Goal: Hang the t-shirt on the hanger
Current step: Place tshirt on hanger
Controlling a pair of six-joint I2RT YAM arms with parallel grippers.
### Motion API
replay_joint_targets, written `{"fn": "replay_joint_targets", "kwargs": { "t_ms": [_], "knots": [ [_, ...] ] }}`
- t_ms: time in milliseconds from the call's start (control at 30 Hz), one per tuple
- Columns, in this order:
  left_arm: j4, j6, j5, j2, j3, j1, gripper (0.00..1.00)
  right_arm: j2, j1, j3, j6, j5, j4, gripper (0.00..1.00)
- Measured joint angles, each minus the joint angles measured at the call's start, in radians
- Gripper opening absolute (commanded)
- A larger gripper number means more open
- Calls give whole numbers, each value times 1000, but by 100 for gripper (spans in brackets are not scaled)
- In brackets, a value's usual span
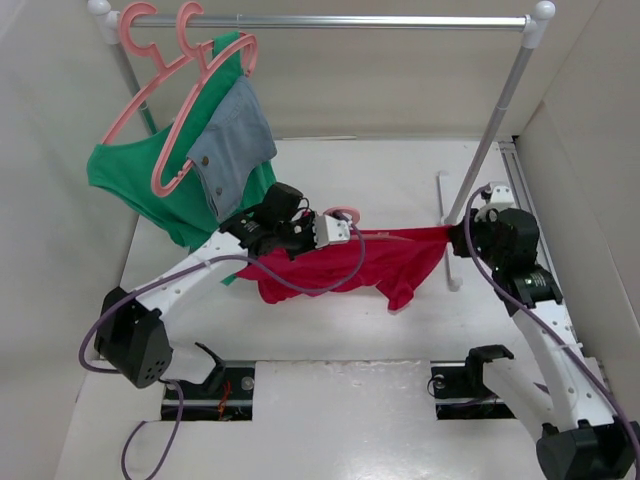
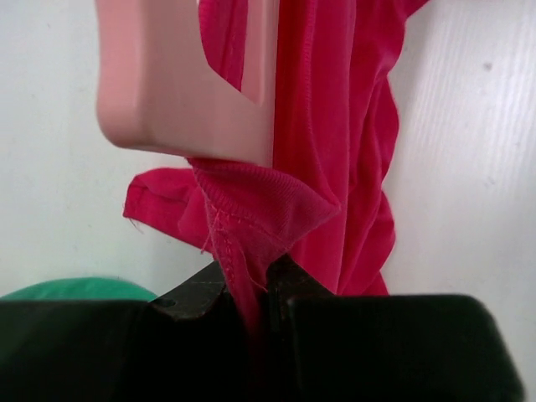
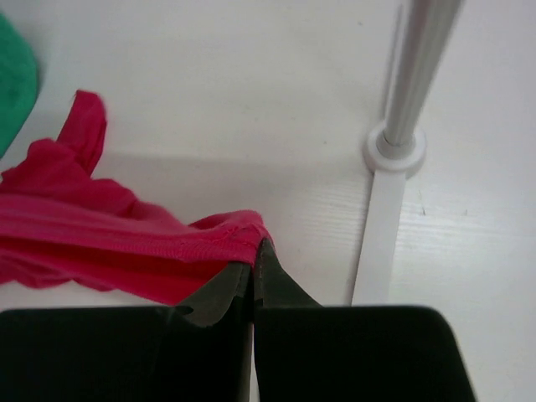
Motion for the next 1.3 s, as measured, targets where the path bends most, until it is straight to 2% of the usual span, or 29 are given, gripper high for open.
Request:
{"fn": "replay_joint_targets", "kwargs": {
  "t_ms": [200,233,267,333,367,433,500,767,1033,1167,1267,1300],
  "knots": [
    [-12,31,-75,38,18,-67,0,117,35,107,-208,-197,-8,0],
    [-16,35,-71,38,28,-80,0,150,58,125,-243,-227,-10,4],
    [-18,37,-62,38,39,-89,0,180,86,141,-275,-262,-10,17],
    [-20,41,-22,38,63,-102,0,224,135,165,-337,-320,-27,32],
    [-20,44,-1,38,74,-104,0,239,152,179,-370,-346,-47,43],
    [-16,55,48,35,82,-105,0,258,164,210,-428,-378,-97,53],
    [-16,66,84,31,81,-105,0,264,164,247,-483,-396,-148,57],
    [-8,95,190,6,53,-74,0,244,176,374,-616,-493,-247,59],
    [1,100,210,6,47,-50,0,235,336,359,-658,-558,-261,59],
    [3,107,222,6,47,-50,0,260,416,321,-628,-496,-231,59],
    [3,113,230,6,47,-50,0,287,425,304,-600,-414,-201,59],
    [3,114,231,6,47,-50,0,295,425,303,-593,-389,-188,48]
  ]
}}
